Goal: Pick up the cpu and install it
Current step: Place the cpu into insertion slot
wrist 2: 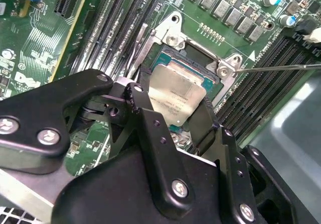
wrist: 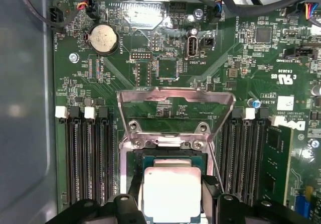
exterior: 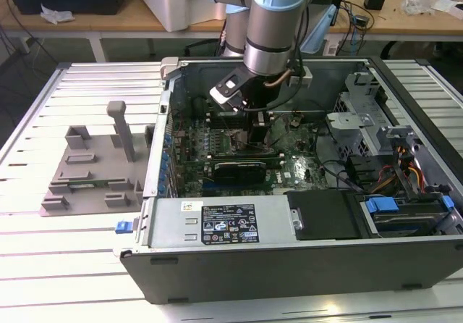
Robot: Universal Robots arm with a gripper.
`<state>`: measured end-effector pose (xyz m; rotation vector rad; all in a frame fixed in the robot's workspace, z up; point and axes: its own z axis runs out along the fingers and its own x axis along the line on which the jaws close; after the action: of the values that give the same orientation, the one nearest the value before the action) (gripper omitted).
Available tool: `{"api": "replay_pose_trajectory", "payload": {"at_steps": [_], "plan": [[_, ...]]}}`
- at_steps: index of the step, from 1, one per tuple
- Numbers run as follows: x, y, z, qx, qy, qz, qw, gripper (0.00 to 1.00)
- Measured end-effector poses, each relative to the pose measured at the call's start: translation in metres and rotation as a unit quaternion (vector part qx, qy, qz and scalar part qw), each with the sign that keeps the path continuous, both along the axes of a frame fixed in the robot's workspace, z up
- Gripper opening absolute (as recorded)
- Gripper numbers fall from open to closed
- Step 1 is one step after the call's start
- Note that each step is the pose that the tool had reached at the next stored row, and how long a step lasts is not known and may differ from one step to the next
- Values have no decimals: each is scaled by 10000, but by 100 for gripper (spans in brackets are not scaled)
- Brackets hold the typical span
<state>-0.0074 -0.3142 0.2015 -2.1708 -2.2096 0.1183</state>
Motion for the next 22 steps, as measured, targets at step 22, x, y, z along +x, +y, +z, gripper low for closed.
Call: {"api": "replay_pose_trajectory", "payload": {"at_steps": [22], "plan": [[-36, 4, -13, 8, -3, 85, 10000, 54]]}}
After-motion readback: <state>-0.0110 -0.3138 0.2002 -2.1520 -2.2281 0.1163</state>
